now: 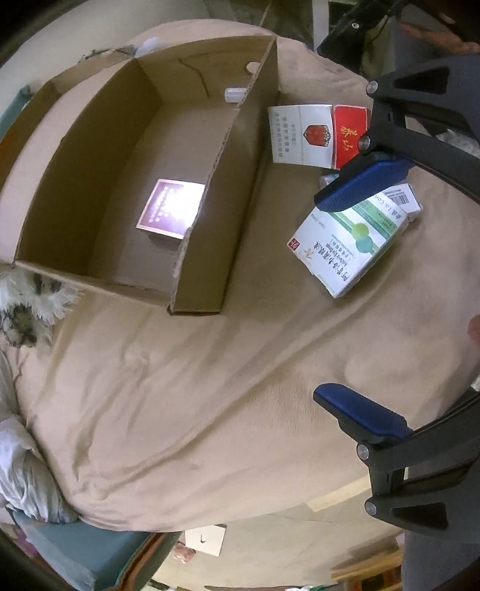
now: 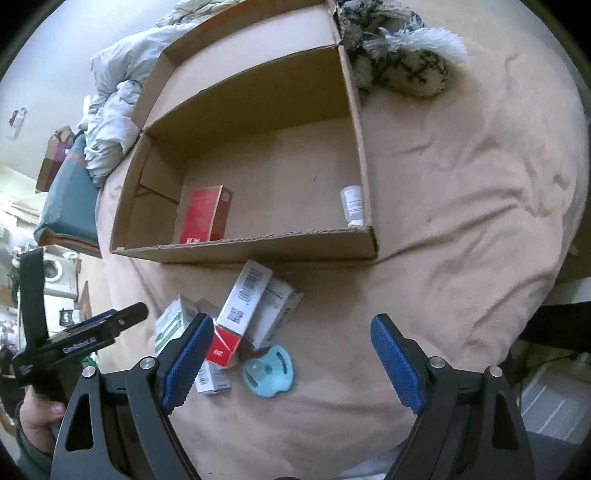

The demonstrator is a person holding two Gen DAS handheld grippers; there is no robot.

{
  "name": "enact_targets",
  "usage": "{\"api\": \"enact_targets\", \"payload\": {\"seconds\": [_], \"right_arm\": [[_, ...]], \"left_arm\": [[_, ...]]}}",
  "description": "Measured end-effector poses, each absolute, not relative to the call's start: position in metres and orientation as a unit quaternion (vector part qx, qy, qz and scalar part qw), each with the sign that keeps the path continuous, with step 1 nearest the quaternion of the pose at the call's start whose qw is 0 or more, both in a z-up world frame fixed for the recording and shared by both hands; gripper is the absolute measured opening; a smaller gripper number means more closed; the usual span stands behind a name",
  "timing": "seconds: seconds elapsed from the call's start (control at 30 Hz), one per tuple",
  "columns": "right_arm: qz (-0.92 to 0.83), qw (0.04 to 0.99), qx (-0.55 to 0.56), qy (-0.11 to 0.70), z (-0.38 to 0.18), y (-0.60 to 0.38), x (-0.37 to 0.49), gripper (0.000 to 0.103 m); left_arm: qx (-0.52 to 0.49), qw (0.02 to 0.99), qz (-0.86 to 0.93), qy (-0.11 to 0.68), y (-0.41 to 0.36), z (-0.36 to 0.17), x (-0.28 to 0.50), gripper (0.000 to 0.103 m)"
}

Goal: Organize objects
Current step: 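Grasp the white-green eye-drop box with the left tool while the right tool grasps the white-red cigarette pack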

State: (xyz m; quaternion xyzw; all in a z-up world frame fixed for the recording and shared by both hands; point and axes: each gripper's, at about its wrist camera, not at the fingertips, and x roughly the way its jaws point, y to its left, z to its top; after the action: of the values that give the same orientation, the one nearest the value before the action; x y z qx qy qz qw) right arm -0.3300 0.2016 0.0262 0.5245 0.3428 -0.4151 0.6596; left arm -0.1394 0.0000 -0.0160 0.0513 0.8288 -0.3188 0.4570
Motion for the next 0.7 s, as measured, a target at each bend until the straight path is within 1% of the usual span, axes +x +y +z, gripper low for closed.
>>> {"api": "enact_targets", "payload": {"seconds": [0.03, 0.1, 0.17, 0.2, 0.23, 0.27, 0.37, 0.53, 0.57, 0.6, 0.63, 0.7], "right_arm": [[-0.410, 0.660, 0.527, 0.344, 0.025, 0.201, -0.329, 0.092], [-0.394, 0.662, 0.537, 0.343, 0.021, 0.200, -0.323, 0.085], [-0.373, 0.662, 0.554, 0.340, 0.016, 0.198, -0.318, 0.069], [-0.364, 0.661, 0.563, 0.338, 0.014, 0.197, -0.314, 0.064], [-0.358, 0.660, 0.569, 0.336, 0.012, 0.196, -0.311, 0.055], [-0.354, 0.657, 0.576, 0.333, 0.010, 0.195, -0.309, 0.051], [-0.345, 0.650, 0.591, 0.331, 0.004, 0.190, -0.302, 0.046], [-0.342, 0.643, 0.594, 0.340, -0.002, 0.185, -0.288, 0.046], [-0.339, 0.645, 0.593, 0.344, -0.003, 0.185, -0.285, 0.046], [-0.336, 0.646, 0.591, 0.348, -0.003, 0.186, -0.281, 0.046], [-0.334, 0.647, 0.589, 0.352, -0.004, 0.186, -0.279, 0.045], [-0.329, 0.647, 0.585, 0.361, -0.008, 0.186, -0.274, 0.037]], "left_arm": [[0.053, 0.454, -0.321, 0.829, -0.001, -0.016, -0.141, 0.093], [0.043, 0.437, -0.323, 0.838, -0.005, -0.016, -0.145, 0.093], [0.039, 0.417, -0.321, 0.850, -0.011, -0.018, -0.150, 0.093], [0.038, 0.411, -0.320, 0.853, -0.013, -0.018, -0.152, 0.093], [0.033, 0.404, -0.318, 0.857, -0.015, -0.019, -0.155, 0.093], [0.030, 0.398, -0.321, 0.859, -0.016, -0.019, -0.156, 0.093], [0.023, 0.377, -0.321, 0.868, -0.022, -0.024, -0.162, 0.093], [0.032, 0.364, -0.323, 0.873, -0.028, -0.032, -0.173, 0.093], [0.030, 0.362, -0.323, 0.874, -0.027, -0.034, -0.174, 0.090], [0.025, 0.359, -0.322, 0.876, -0.026, -0.036, -0.175, 0.082], [0.022, 0.357, -0.322, 0.876, -0.026, -0.037, -0.175, 0.080], [0.012, 0.361, -0.330, 0.872, -0.024, -0.037, -0.172, 0.065]]}}
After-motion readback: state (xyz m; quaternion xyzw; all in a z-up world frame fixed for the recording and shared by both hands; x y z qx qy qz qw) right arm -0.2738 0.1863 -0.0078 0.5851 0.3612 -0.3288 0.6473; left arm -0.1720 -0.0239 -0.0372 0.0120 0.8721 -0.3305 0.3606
